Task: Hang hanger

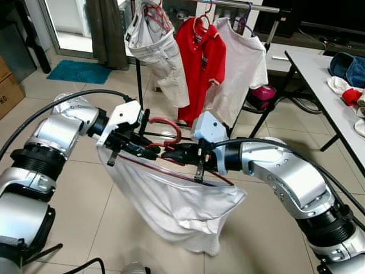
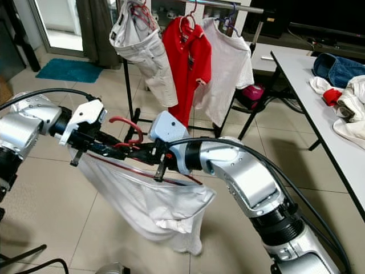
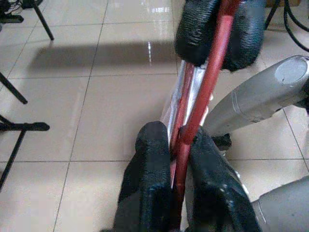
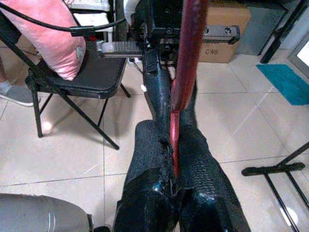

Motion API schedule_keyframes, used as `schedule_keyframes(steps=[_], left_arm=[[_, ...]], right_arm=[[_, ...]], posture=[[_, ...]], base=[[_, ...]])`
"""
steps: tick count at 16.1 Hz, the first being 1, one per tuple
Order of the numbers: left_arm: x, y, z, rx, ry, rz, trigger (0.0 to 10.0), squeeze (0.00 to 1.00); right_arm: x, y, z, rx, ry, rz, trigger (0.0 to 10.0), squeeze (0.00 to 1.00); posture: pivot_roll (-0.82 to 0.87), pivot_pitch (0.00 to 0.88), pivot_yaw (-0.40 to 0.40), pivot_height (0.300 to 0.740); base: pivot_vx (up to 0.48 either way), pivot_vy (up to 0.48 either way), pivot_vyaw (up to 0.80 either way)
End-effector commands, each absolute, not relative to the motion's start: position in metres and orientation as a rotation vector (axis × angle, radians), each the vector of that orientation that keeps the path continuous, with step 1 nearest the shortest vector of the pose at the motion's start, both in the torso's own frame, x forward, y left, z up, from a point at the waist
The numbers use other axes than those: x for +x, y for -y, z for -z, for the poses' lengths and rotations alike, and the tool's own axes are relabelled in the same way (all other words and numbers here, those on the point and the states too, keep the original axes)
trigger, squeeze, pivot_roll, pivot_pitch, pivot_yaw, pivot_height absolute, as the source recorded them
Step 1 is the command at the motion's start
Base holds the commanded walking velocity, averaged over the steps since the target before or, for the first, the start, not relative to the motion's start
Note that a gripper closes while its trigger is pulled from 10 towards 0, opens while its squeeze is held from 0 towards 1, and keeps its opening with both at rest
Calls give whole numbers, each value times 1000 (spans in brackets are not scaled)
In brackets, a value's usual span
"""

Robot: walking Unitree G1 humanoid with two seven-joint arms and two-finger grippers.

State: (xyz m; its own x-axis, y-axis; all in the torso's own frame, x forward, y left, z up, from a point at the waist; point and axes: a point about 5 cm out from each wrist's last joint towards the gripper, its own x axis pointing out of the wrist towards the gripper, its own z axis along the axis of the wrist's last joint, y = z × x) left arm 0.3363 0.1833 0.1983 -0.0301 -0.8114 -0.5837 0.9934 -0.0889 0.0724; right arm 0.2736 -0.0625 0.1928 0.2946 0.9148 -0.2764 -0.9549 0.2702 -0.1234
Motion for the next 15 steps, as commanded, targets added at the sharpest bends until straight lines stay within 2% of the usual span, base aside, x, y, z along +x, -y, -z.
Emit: schedule_keyframes(steps=[1,4,5,10,12,13,15], left_arm=[[340,-179,-208,577,-370,1570,0,0],[338,-178,-207,551,-367,1578,0,0],[340,-179,-206,553,-370,1547,0,0],[344,-189,-189,533,-445,1396,0,0],[348,-191,-179,482,-453,1274,0,0],[350,-190,-177,468,-448,1223,0,0],[351,-186,-176,418,-411,1174,0,0]], right_arm=[[271,61,-199,-282,-130,-1297,10000,0],[272,63,-199,-275,-143,-1293,10000,0],[274,65,-198,-248,-163,-1275,10000,1000],[284,95,-200,-257,-191,-1177,10000,1000],[301,129,-202,-170,-178,-923,10000,1000],[301,138,-197,-130,-209,-857,10000,1000],[301,147,-183,-181,-234,-653,10000,1000]], posture=[[-42,0,-45,740],[-52,0,-49,740],[-53,0,-48,740],[-59,0,-50,740],[-54,0,-51,740],[-53,0,-49,740],[-57,0,-40,740]], base=[[0,0,0],[0,0,0],[0,0,0],[0,0,0],[0,0,0],[0,0,0],[0,0,0]])
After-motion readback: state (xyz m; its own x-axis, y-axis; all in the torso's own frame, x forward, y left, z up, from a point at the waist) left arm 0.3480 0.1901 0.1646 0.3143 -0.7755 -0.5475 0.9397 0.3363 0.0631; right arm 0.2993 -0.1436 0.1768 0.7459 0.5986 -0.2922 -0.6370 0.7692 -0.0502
